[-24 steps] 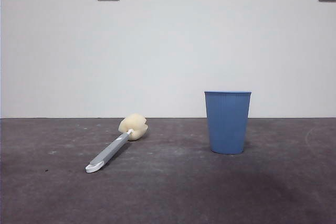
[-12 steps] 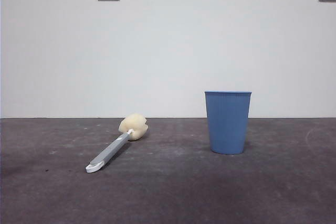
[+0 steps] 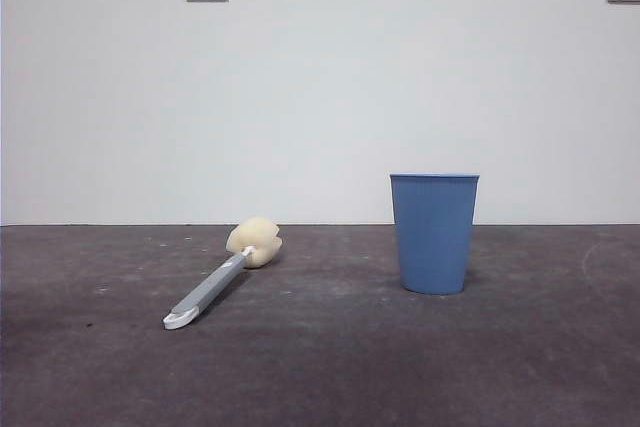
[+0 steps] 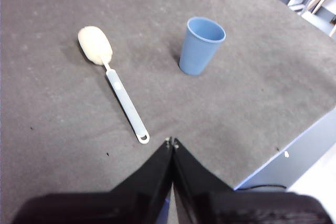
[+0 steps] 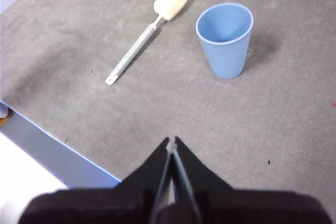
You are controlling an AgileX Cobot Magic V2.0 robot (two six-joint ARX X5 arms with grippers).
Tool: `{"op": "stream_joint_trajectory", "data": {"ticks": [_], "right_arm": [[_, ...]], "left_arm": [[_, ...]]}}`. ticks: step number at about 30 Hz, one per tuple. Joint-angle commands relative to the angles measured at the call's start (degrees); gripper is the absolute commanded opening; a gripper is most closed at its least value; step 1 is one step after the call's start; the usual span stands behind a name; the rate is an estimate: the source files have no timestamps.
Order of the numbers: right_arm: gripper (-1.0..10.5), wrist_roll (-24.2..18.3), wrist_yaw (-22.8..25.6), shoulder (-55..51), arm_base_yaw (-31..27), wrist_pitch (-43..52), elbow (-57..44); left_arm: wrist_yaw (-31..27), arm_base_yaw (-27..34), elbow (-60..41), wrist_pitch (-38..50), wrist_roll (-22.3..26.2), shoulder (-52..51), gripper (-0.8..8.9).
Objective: Pick up the cup brush,pick up the cup,insert the brush into the cup,clean the cup,put the cup brush back,put the cup back to the fixed position on the table
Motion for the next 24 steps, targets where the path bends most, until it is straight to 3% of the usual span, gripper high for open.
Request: {"op": "stream_joint_trajectory", "data": {"ticks": [1, 3, 5, 7, 8, 10, 18, 24], "right_arm": [[0.1, -1.01, -0.04, 0.11, 0.15, 0.39, 0.11], [0.3, -1.01, -0.02, 0.11, 0.15, 0.39, 0.11], [1.8, -0.90, -0.02, 0.11, 0.15, 0.39, 0.11], [4.1, -0.17, 0.00, 0.11, 0.15, 0.42, 0.11], [4.9, 0.15, 0.00, 0.11, 0.15, 0.42, 0.11], [5.8, 0.59, 0.04, 0.11, 0.15, 0.42, 0.11], [5.7, 0.92, 0.02, 0.11, 0.15, 0.39, 0.11], [5.7, 0.96, 0.02, 0.11, 0.15, 0.42, 0.11]], "left_arm": [[-0.20, -0.13, 0.20, 0.11, 1.25, -0.04, 0.06], [-0.59, -0.13, 0.20, 0.09, 1.22, -0.04, 0.73], [-0.72, -0.13, 0.20, 0.15, 1.14, -0.04, 2.73], [-1.09, -0.15, 0.20, 0.11, 1.11, -0.02, 5.02], [-1.29, -0.15, 0.20, 0.11, 1.09, -0.02, 5.48], [-1.99, -0.15, 0.20, 0.11, 1.09, -0.02, 5.48], [-2.01, -0.35, 0.22, 0.28, 0.98, 1.97, 5.48], [-2.01, -2.51, 0.24, 3.32, -1.84, 7.15, 5.48]]}}
